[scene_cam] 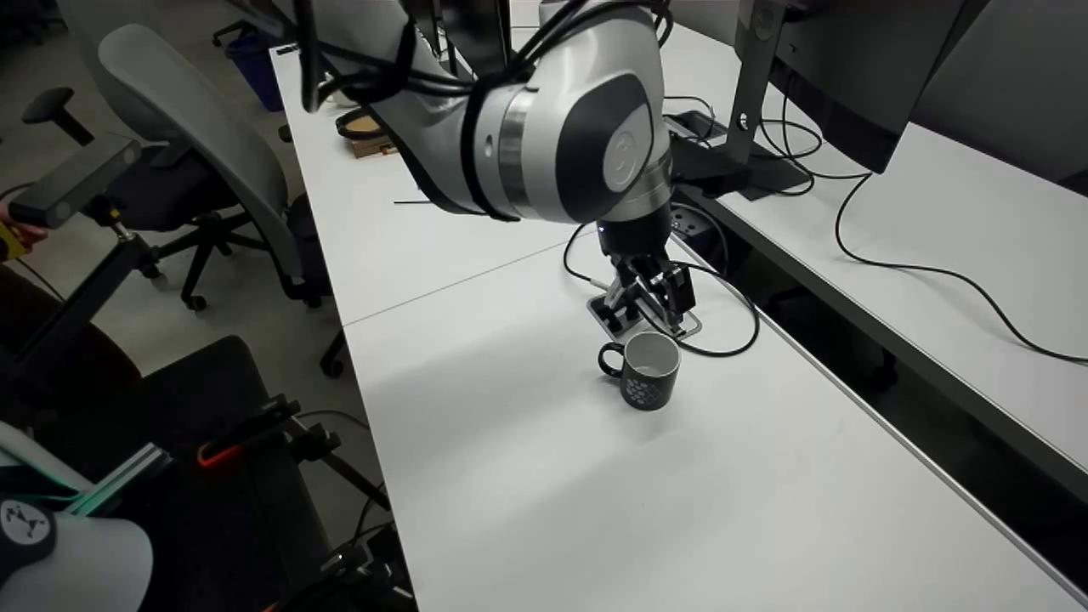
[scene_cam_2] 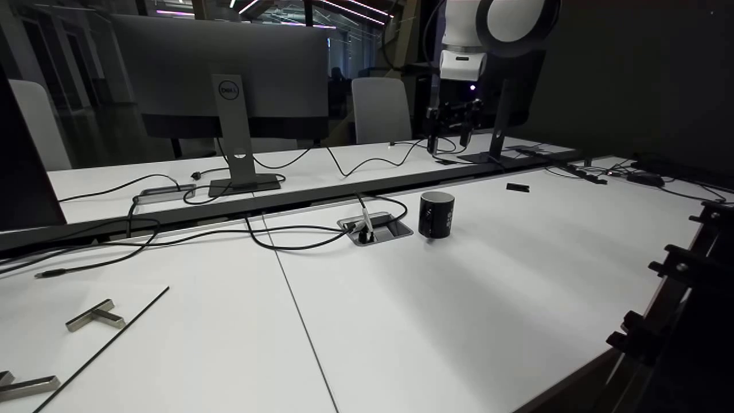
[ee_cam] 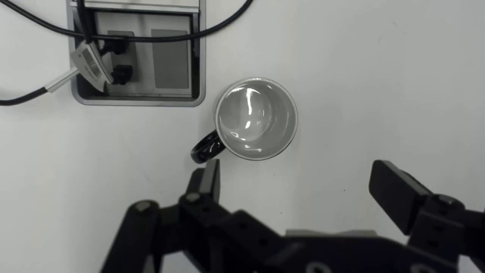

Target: Move the cup to the left side

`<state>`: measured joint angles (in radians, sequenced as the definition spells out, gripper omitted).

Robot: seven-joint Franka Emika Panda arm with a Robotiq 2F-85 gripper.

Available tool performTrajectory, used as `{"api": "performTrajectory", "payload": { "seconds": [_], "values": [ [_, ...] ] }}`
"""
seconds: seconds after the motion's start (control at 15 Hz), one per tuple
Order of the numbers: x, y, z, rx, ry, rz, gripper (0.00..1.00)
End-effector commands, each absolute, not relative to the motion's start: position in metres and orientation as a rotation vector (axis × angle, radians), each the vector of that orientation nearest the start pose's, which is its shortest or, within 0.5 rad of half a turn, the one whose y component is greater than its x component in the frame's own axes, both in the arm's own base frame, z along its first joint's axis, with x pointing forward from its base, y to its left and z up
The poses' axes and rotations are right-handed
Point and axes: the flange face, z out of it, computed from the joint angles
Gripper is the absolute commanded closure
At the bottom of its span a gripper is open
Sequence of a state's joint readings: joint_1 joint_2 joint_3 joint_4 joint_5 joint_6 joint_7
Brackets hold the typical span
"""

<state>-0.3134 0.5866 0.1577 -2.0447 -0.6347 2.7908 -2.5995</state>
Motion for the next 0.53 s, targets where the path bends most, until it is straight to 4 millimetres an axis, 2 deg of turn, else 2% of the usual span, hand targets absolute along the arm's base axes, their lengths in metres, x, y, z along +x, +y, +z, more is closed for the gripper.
{"api": "performTrajectory", "payload": {
  "seconds": [0.0, 0.2, 0.47],
  "values": [
    [0.612, -0.063, 0.156, 0.184, 2.899, -0.089, 0.0],
    [0.618, -0.057, 0.148, 0.195, 2.916, 0.028, 0.0],
    [0.625, -0.063, 0.142, 0.204, 2.938, 0.077, 0.0]
  ]
}}
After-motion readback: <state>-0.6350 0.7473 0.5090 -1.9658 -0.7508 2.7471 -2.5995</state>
